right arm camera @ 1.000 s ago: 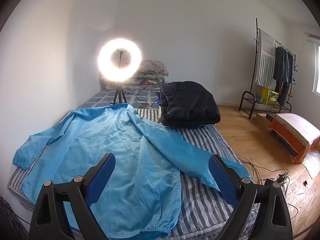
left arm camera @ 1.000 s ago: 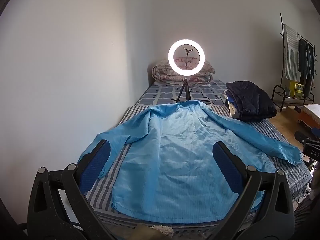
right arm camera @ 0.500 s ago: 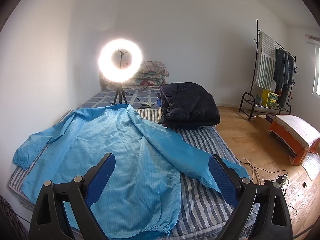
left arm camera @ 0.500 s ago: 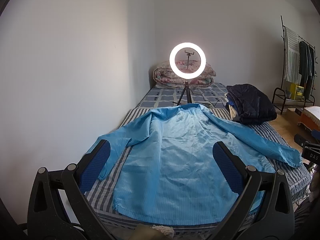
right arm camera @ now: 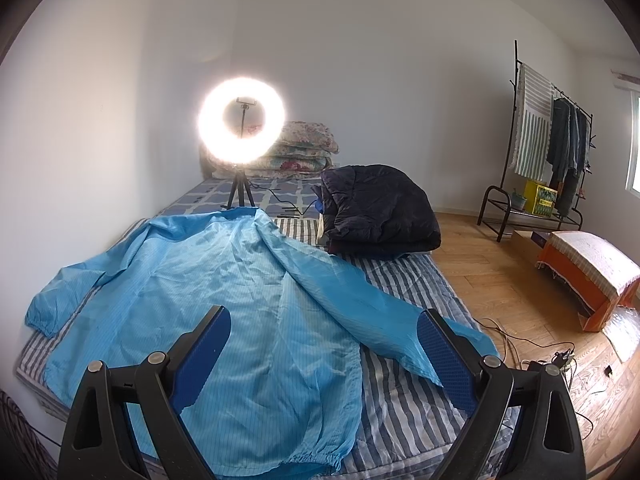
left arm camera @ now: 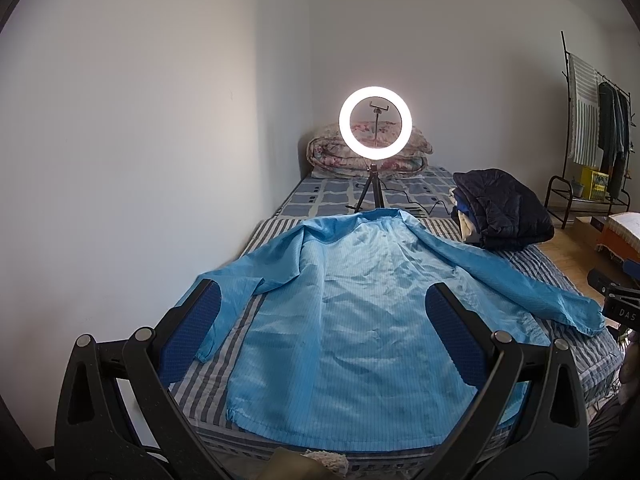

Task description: Fold large clothes

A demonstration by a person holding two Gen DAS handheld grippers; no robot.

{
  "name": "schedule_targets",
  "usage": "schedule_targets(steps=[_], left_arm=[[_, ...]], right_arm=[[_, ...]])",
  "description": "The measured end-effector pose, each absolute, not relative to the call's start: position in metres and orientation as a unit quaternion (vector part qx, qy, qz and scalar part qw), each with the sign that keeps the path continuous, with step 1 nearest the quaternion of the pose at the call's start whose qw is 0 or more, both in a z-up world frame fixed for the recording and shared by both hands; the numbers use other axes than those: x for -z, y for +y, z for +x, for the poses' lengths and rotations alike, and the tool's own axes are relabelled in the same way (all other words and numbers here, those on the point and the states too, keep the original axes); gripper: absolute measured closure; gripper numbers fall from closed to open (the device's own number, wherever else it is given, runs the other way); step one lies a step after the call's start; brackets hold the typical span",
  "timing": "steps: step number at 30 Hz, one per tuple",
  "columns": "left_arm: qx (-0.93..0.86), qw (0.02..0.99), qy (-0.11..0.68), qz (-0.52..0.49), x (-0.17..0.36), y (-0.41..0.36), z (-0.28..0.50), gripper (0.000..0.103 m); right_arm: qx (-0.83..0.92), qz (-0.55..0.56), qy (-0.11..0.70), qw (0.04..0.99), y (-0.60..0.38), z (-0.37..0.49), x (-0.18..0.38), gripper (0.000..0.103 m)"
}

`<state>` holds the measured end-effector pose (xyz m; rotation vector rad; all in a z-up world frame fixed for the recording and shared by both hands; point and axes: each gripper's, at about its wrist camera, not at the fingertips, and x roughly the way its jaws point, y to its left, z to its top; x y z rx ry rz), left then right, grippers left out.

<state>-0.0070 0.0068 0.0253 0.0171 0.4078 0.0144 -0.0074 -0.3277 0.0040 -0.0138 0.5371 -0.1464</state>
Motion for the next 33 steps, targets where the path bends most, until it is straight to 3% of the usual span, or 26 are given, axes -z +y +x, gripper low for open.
schedule_targets(steps=[33], left_arm=[[-0.010, 0.980, 0.200, 0.008, -0.0322, 0.0105, -0.0055, 0.000]], right_arm=[[0.070, -0.010, 0.266, 0.961, -0.3275, -0.0054, -0.0046, 0.007]])
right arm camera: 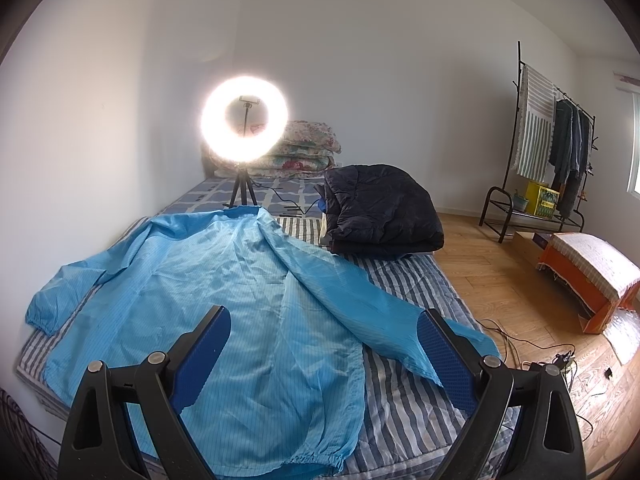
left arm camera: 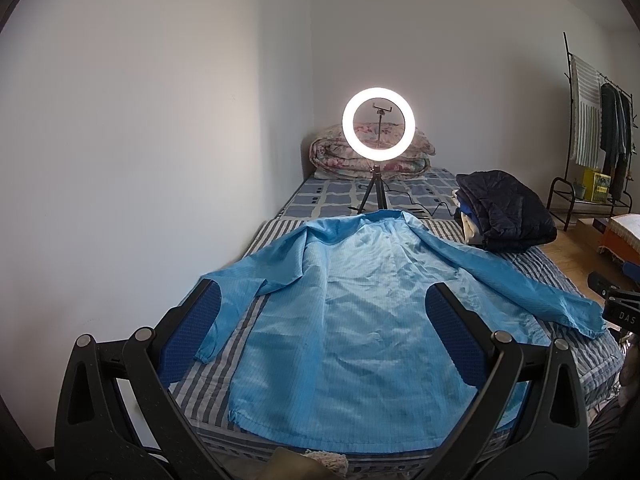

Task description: Fold large clothes

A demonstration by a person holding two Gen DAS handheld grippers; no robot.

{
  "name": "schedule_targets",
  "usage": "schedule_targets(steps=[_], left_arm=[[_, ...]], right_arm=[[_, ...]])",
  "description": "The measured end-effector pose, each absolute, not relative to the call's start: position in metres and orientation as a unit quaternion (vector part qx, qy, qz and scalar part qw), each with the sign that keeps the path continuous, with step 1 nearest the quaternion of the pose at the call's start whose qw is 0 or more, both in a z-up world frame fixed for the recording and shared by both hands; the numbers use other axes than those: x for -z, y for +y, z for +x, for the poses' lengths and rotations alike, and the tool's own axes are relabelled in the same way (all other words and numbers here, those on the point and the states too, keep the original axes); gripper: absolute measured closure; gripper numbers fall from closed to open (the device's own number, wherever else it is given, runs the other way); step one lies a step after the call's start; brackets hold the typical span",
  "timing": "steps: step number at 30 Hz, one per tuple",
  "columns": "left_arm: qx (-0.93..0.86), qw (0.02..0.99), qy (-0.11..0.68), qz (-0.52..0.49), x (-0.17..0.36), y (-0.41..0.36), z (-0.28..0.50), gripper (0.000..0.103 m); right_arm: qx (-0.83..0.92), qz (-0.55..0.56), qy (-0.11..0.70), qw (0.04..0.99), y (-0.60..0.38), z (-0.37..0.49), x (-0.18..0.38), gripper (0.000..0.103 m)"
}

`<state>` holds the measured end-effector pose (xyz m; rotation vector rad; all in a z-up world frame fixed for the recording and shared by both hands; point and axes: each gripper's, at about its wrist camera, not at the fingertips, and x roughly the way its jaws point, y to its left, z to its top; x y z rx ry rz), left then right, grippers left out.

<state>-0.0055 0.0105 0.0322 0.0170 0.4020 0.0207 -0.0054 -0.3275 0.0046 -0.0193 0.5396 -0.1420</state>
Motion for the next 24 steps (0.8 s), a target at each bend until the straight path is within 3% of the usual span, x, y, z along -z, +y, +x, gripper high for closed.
schedule_targets(steps=[24], left_arm=[[-0.036, 0.978, 0.206, 0.011, -0.010, 0.025, 0.002, 0.000]], right_arm=[[0.054, -0.036, 0.274, 0.960, -0.299, 0.010, 0.007, 0.007]])
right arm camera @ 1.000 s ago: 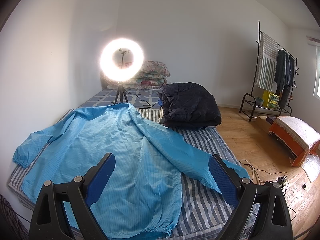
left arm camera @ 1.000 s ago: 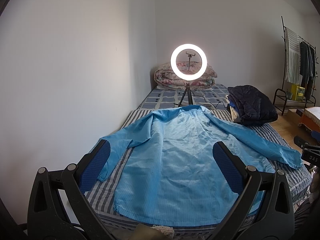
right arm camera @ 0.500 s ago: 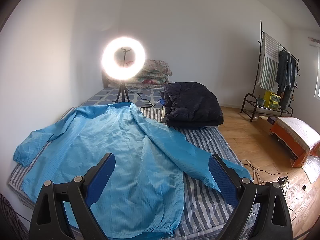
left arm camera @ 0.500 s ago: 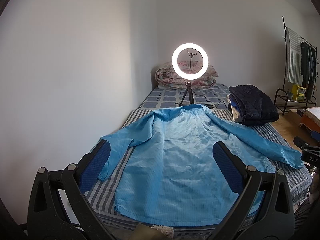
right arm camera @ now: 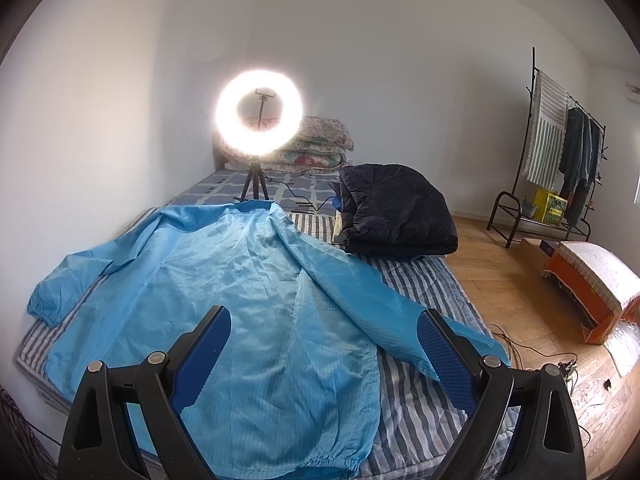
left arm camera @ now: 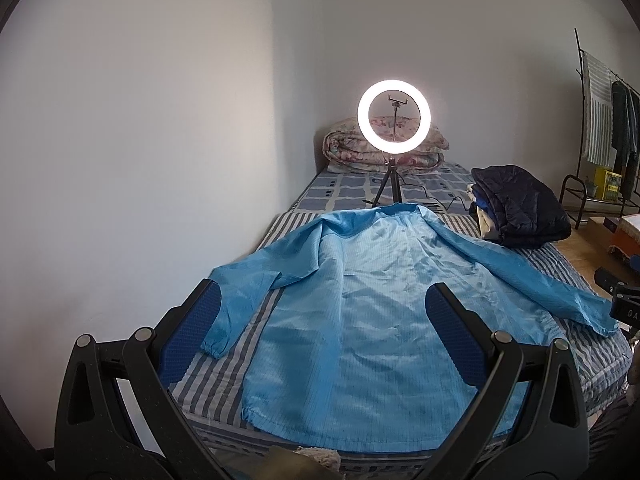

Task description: Fold large clothes

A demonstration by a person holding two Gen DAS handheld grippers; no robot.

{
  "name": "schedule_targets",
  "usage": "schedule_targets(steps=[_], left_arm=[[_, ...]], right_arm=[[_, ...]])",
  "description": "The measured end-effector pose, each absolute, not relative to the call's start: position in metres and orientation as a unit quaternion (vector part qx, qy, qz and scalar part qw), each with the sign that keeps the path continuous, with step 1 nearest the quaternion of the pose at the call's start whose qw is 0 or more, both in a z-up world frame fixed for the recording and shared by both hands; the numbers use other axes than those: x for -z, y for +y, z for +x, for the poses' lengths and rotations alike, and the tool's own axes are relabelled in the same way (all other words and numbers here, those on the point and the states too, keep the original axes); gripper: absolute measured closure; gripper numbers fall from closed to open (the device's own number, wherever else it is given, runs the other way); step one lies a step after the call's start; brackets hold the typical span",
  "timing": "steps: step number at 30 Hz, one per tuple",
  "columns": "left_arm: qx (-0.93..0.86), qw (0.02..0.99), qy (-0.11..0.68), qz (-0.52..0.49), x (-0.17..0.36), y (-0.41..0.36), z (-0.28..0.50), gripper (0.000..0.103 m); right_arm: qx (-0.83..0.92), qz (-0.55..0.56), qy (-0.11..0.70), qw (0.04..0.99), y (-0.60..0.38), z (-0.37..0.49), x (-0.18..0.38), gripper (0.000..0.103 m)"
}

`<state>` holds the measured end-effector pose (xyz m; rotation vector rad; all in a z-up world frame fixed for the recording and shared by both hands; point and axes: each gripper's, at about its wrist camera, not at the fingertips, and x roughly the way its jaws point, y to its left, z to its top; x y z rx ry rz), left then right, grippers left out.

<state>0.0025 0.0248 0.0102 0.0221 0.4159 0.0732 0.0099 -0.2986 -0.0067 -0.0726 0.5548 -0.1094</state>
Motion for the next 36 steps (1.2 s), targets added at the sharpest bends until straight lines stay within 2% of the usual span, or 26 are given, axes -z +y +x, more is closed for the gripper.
schedule_targets(steps=[23, 25, 27, 36], left_arm=[[-0.107, 0.964, 0.241, 0.031, 0.041, 0.083, 0.019, 0.000], [-0.111, 0.962, 0.249, 0.025, 0.047, 0.090, 0.019, 0.000], [-0.114, 0.961, 0.252, 0.015, 0.053, 0.098, 0.020, 0.000], [-0.126, 0.958, 0.257, 0.006, 0.076, 0.120, 0.018, 0.000]], right_arm=[[-0.041, -0.063, 0.286, 0.955, -0.234, 0.060, 0.017, 0.007], [-0.065, -0.064, 0.295, 0.951, -0.224, 0.071, 0.022, 0.013], [-0.080, -0.067, 0.302, 0.948, -0.212, 0.082, 0.028, 0.023], [-0.170, -0.054, 0.326, 0.928, -0.153, 0.126, 0.049, 0.026]])
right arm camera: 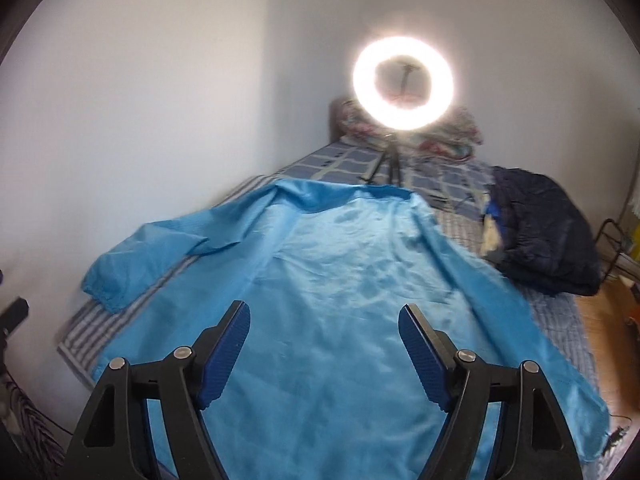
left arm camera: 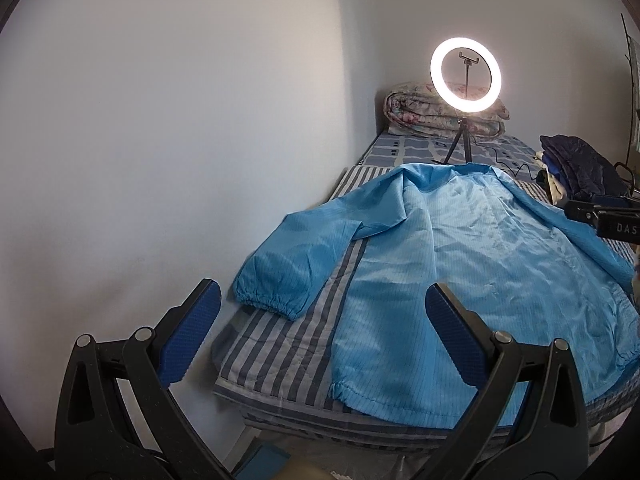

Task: Fold large clothes
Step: 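Reach the right gripper to the coat sleeve cuff and close on it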

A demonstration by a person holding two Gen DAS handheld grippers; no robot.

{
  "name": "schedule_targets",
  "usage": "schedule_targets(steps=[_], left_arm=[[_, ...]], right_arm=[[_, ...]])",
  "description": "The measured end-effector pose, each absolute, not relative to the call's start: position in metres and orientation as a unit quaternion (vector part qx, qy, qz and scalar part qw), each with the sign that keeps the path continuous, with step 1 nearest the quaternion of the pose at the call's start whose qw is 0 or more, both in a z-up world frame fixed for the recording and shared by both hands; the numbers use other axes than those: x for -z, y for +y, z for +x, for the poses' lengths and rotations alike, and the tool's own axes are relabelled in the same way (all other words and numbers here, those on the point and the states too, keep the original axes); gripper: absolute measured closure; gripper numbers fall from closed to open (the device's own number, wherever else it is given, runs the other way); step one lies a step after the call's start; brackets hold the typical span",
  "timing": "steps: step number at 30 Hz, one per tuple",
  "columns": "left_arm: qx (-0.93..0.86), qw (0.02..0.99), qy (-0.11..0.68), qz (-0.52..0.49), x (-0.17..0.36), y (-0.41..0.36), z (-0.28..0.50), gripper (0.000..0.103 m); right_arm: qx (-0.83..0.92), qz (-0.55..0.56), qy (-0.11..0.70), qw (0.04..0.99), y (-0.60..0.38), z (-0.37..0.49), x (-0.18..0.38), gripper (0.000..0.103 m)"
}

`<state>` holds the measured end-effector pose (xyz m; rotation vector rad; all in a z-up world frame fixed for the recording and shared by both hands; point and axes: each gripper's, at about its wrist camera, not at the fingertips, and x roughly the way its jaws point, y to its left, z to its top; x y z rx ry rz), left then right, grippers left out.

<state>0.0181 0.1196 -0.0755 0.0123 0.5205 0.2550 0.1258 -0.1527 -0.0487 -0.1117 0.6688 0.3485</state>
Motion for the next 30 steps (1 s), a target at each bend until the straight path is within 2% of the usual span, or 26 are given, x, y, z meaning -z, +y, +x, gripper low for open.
schedule_targets(steps=[9, 18, 30], left_arm=[[-0.120, 0.957, 0.264, -0.014, 0.093, 0.141, 0.008, 0.000], [-0.119, 0.956, 0.267, -0.017, 0.102, 0.156, 0.003, 0.001], [-0.107, 0.950, 0.289, -0.055, 0.115, 0.171, 0.010, 0.001]], right_arm=[[-0.297, -0.038, 0.385, 0.873, -0.058, 0.164, 0.073, 0.035], [-0.336, -0.046, 0.448, 0.827, 0.031, 0.203, 0.127, 0.037], [-0.373, 0.113, 0.551, 0.738, 0.093, 0.265, 0.198, 0.038]])
